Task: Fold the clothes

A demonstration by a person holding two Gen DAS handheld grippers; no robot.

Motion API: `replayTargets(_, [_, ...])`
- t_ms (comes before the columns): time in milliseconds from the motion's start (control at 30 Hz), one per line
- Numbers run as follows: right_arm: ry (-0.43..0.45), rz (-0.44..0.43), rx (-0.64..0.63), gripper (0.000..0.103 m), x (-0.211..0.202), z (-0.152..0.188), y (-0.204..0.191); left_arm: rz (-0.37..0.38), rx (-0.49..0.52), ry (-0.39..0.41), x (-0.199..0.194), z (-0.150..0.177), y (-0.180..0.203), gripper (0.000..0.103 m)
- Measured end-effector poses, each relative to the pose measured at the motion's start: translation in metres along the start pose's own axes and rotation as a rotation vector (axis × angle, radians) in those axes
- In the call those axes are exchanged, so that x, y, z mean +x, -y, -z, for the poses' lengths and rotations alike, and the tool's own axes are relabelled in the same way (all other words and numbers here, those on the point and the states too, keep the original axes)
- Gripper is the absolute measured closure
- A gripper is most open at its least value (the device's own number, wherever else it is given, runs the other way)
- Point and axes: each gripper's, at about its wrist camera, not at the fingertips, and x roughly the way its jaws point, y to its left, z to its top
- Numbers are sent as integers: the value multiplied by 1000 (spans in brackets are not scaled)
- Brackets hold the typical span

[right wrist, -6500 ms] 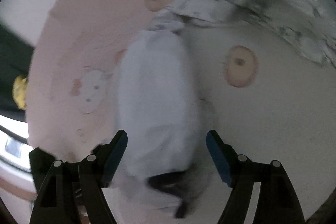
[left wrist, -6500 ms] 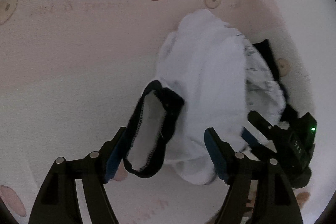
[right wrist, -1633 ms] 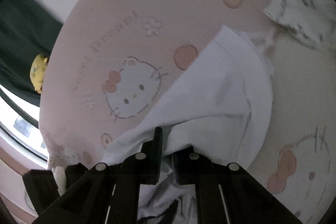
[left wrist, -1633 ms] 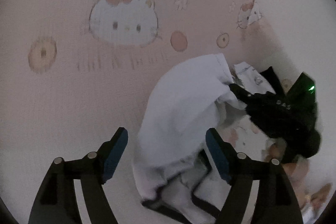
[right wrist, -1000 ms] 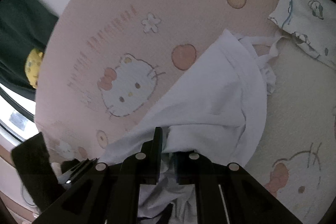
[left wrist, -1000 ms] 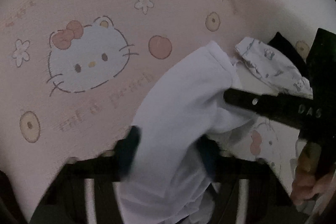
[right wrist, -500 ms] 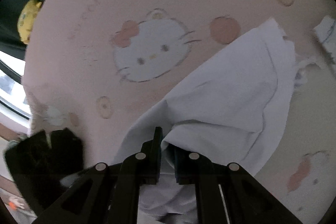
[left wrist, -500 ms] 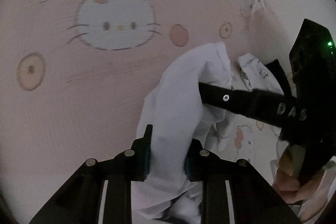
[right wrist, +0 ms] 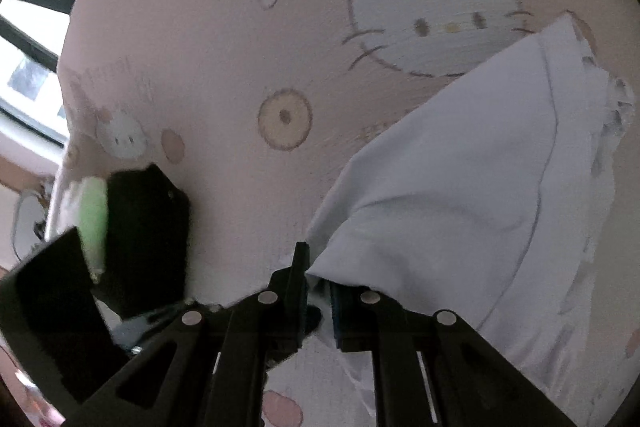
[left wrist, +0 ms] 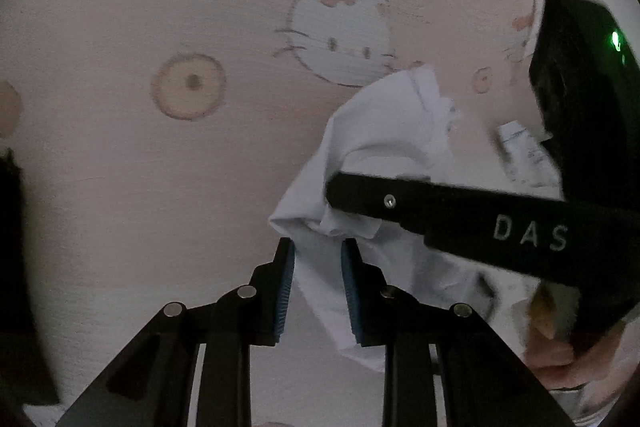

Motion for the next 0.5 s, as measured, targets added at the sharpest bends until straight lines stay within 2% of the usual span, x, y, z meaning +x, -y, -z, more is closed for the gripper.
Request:
replayTargets(33, [-9, 21, -26, 92, 4, 0, -4, -45, 21, 14, -1, 2, -1, 82])
replayTargets(67, [-11, 39, -49, 92, 7, 0, -6, -57, 30, 33, -2, 3, -2, 82])
replayTargets(133, [7, 59, -99, 82, 1, 7, -9, -70, 38, 69, -5, 6, -3, 81])
replayTargets(200, [51, 55, -141, 41, -11, 17, -9, 3, -10, 91, -11, 6, -8, 81])
replayTargets(267, [142, 33, -181, 26, -32, 27, -6, 69, -52, 102, -16, 7, -11, 80])
replayTargets(300, [178, 7, -199, 26, -41, 33, -4, 94, -66, 102, -18, 7, -9, 79])
replayTargets(333, [187, 13, -203, 26, -50, 36, 1, 111, -80, 104, -20, 7, -8, 73])
replayTargets(367, [193, 22, -205, 26, -60, 39, 7, 106, -88, 108, -23, 7, -6, 57])
replayTargets(400, [200, 30, -207, 26, -69, 43, 12, 99, -94, 114, -25, 7, -3, 46])
replayTargets(433, [206, 39, -209, 26, -78, 46, 18, 89, -92, 123, -26, 6, 1, 28])
replayTargets(500, [210, 77, -207, 26, -88, 52, 26, 73, -80, 137, -27, 5, 7, 27])
